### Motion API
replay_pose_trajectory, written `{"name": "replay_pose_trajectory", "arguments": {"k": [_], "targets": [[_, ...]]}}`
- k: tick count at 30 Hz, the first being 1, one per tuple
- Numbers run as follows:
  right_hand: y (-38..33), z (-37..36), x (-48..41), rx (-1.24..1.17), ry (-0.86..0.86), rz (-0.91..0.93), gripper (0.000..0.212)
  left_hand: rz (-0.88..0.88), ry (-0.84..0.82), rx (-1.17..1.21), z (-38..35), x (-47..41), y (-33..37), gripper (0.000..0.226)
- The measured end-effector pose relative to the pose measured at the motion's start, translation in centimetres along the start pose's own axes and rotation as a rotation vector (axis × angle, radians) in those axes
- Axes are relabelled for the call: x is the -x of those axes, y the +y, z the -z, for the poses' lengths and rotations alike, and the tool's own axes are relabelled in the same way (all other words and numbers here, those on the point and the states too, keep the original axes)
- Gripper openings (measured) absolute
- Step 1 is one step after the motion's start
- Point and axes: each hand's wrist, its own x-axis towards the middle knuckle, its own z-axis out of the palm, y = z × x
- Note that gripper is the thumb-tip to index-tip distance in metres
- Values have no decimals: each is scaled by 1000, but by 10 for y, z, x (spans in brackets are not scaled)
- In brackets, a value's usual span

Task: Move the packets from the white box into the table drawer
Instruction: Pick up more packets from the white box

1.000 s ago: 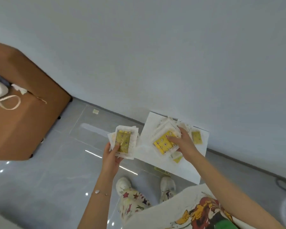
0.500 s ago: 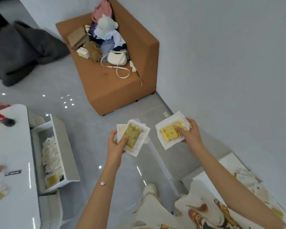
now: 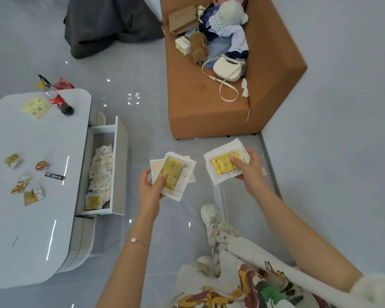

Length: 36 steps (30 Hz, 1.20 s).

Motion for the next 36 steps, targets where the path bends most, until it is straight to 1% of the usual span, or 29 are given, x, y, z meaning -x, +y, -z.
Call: {"name": "replay_pose_trajectory", "arguments": {"k": [7, 13, 17, 20, 22, 26, 29, 32, 36], "targets": [[-48, -68, -92, 115, -158, -7, 54, 40, 167, 193, 8, -70, 36, 45], [-83, -153, -152, 293, -384, 47, 44, 11, 400, 322, 39, -108, 59, 40], [-90, -223, -188, 330, -471, 25, 46, 26, 564, 428, 73, -131, 61, 40], [-78, -283, -213, 344, -520, -26, 44, 48, 670, 481, 105, -155, 57, 44], [-67, -324, -226, 384, -567, -64, 40, 60, 700, 505, 126, -172, 53, 45], [-45, -416, -247, 462, -654, -122, 45, 91, 759, 553, 172, -216, 57, 45], [-33, -479, -254, 507, -703, -172, 43, 130, 820, 602, 202, -247, 64, 44], [-15, -535, -268, 582, -756, -196, 41, 154, 844, 656, 228, -278, 64, 44], [31, -598, -297, 740, -822, -233, 29, 223, 926, 687, 256, -321, 46, 44]]}}
